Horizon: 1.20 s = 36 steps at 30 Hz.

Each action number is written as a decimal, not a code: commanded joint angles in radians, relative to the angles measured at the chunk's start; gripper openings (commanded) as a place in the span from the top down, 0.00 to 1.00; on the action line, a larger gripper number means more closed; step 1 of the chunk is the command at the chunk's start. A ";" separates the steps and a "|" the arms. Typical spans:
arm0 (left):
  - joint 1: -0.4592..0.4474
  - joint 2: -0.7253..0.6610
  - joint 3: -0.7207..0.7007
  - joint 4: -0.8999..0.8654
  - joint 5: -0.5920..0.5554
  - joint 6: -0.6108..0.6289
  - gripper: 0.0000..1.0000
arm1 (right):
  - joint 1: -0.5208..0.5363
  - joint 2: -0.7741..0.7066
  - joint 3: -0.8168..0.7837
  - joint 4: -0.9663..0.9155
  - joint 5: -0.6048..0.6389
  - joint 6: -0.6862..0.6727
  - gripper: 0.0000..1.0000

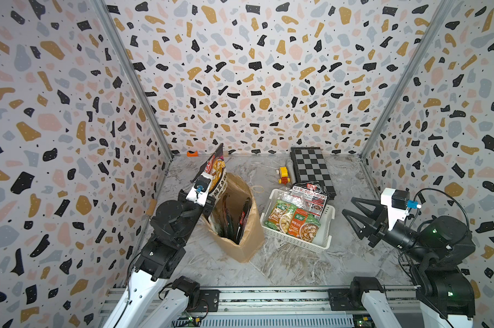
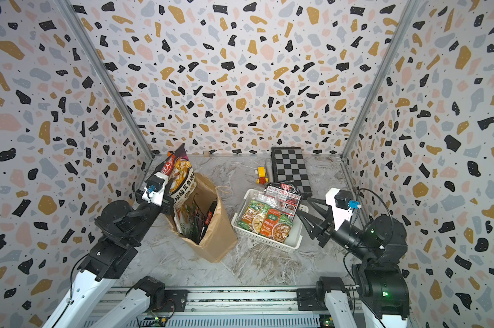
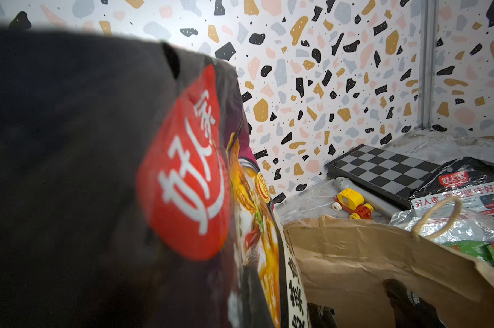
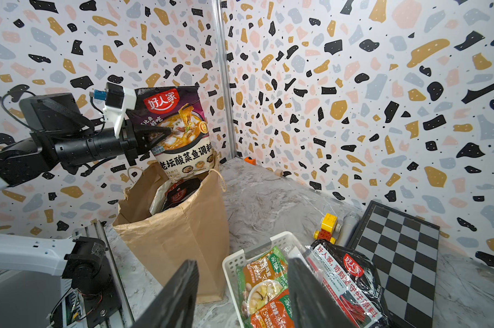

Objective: Place the condiment packets inside the bag
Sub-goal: Place the condiment packet in the paper bag.

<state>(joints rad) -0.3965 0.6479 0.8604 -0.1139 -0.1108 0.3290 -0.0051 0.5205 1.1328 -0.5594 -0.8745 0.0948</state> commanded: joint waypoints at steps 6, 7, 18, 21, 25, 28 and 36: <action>0.010 0.008 -0.101 0.266 -0.060 0.021 1.00 | 0.005 -0.011 0.001 0.022 0.000 -0.001 0.45; 0.012 0.006 -0.116 0.279 -0.069 0.016 1.00 | 0.005 -0.012 0.000 0.022 0.000 -0.001 0.45; 0.019 -0.070 -0.191 0.218 -0.079 -0.178 1.00 | 0.007 -0.024 -0.011 0.025 -0.001 0.000 0.45; 0.019 -0.090 -0.201 0.189 -0.074 -0.237 0.85 | 0.007 -0.025 -0.010 0.025 -0.001 0.000 0.45; 0.018 -0.103 -0.170 0.155 -0.075 -0.269 0.65 | 0.006 -0.022 -0.017 0.037 0.002 0.016 0.45; 0.018 -0.094 -0.112 0.113 -0.048 -0.303 0.52 | 0.007 -0.010 -0.019 0.031 0.015 0.027 0.45; 0.018 -0.016 0.109 -0.148 0.026 -0.405 0.28 | 0.007 0.084 -0.129 0.097 0.111 0.135 0.50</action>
<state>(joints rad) -0.3859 0.6086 0.8856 -0.1501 -0.1375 -0.0170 -0.0040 0.5404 1.0451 -0.4988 -0.8207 0.1688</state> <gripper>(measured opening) 0.716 0.507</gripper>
